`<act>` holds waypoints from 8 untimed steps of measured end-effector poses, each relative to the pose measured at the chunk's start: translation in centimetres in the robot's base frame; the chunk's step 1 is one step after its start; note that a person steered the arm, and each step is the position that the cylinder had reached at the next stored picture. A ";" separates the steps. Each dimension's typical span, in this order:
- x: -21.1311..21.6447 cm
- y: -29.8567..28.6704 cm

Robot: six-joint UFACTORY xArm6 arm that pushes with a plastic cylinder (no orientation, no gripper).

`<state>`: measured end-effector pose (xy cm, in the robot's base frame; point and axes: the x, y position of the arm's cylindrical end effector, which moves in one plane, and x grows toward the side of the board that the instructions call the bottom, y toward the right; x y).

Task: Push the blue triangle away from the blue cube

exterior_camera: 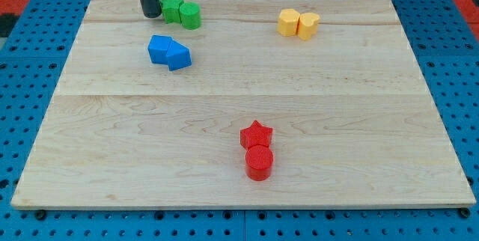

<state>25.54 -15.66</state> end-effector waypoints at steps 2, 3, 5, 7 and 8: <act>4.3 10.6; 5.2 16.5; 16.2 9.7; 11.4 7.4; 9.6 4.4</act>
<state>35.14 -11.31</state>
